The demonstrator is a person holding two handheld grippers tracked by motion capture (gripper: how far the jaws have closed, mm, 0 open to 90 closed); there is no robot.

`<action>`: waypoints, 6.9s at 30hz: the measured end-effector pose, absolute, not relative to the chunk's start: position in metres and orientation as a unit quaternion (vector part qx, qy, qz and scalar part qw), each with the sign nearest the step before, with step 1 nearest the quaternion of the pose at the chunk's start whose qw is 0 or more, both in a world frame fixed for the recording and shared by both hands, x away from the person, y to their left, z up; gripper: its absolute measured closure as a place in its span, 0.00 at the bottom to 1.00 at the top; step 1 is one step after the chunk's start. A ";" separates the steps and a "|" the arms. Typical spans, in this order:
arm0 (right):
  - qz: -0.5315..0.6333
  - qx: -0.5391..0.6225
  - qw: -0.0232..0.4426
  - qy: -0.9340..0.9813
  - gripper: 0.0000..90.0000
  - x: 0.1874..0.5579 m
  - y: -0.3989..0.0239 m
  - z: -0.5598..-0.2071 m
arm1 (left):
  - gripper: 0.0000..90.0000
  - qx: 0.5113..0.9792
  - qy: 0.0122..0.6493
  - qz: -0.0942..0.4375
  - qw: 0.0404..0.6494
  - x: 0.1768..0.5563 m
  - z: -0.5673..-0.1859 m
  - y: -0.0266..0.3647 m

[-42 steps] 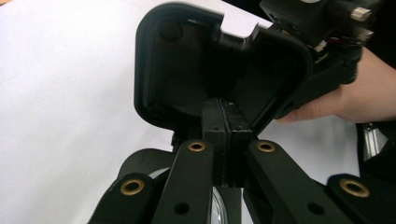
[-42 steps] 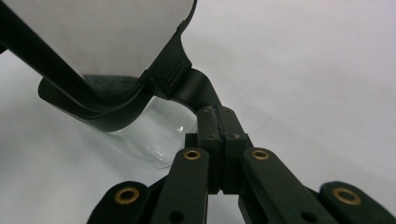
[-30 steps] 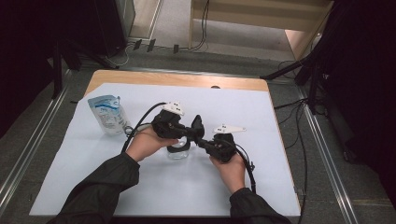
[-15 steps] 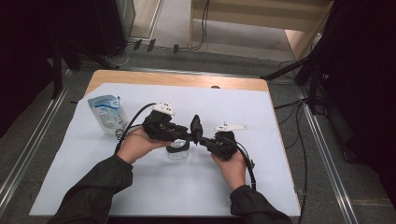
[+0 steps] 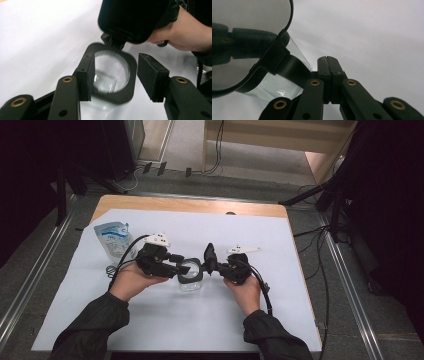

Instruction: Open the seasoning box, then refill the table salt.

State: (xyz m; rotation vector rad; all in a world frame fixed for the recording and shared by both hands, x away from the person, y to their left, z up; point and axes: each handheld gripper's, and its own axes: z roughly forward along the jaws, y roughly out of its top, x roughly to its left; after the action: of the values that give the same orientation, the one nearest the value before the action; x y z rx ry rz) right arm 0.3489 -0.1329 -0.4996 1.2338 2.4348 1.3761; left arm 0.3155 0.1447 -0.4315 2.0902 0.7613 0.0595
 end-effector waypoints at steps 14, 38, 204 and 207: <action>0.453 0.392 0.031 0.800 1.00 0.359 -0.120 -0.497 | 0.44 0.809 0.376 0.066 0.446 0.293 -0.426 0.200; 0.436 0.379 0.063 0.814 0.78 0.336 -0.141 -0.487 | 0.50 0.786 0.410 0.089 0.455 0.284 -0.434 0.269; 0.481 0.279 0.025 0.831 0.69 0.225 -0.114 -0.456 | 1.00 0.779 0.409 0.093 0.466 0.307 -0.399 0.264; 0.478 0.266 0.025 0.837 0.70 0.223 -0.099 -0.457 | 1.00 0.778 0.408 0.089 0.470 0.303 -0.398 0.265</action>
State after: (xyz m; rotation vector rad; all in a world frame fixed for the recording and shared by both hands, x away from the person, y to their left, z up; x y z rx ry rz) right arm 0.2233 -0.0988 -0.4572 0.8216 2.5882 1.4796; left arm 0.3035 0.2648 -0.3981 1.9052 0.9991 0.2180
